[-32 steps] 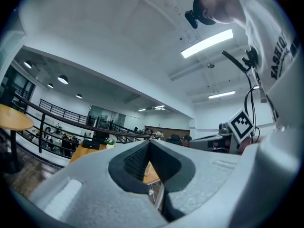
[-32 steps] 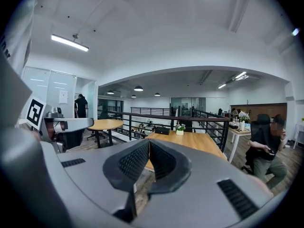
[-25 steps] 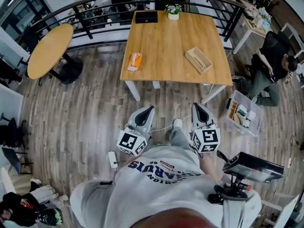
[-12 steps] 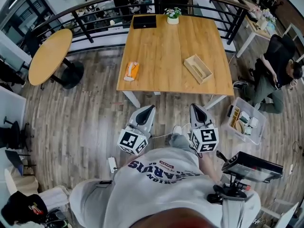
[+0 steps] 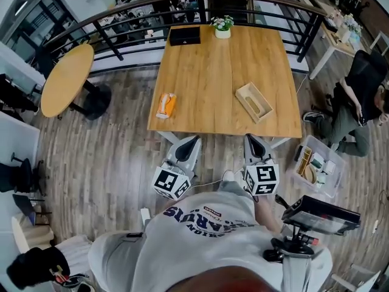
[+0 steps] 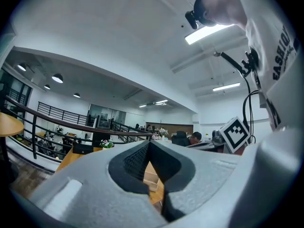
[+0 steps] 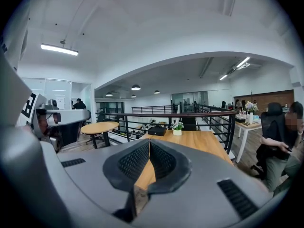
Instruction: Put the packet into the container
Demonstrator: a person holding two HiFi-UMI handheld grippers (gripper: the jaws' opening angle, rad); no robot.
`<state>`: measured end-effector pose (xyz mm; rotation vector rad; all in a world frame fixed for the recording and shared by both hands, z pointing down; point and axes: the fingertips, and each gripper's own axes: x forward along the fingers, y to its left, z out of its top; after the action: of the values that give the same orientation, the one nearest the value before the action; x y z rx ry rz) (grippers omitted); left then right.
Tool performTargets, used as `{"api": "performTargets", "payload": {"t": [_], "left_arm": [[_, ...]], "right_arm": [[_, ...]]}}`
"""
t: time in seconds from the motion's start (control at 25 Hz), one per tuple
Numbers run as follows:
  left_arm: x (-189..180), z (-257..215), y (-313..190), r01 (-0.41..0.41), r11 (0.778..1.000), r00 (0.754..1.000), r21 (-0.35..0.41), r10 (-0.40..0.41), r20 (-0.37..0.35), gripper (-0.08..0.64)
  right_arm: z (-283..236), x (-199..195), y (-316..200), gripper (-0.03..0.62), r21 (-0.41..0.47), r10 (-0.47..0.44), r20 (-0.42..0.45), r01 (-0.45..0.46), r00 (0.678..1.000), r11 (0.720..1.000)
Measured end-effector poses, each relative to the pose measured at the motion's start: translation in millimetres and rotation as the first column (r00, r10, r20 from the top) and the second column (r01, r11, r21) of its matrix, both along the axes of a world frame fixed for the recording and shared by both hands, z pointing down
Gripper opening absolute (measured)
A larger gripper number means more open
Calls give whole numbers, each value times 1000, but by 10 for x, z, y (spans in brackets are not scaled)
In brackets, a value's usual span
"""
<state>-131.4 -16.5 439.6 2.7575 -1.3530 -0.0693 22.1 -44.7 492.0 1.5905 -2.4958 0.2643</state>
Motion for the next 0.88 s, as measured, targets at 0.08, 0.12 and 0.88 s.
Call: {"api": "performTargets", "payload": {"t": [0.08,0.12,0.88], "left_arm": [[78,-2,-142,2,1000,1000,-6,-2,1,2],[123,1,-208,3,1000,1000,-9,-3,1,2],[817,163,-834,56,998,998,-34,-56,18,2]], "right_arm": [[-16,48,-147,11,4,-13,6,13,1000,1000],[-20,78,-210,11,5,-20,9,20,1000,1000],[212,819,-963,11,-18,-47,22,47,999,999]]}}
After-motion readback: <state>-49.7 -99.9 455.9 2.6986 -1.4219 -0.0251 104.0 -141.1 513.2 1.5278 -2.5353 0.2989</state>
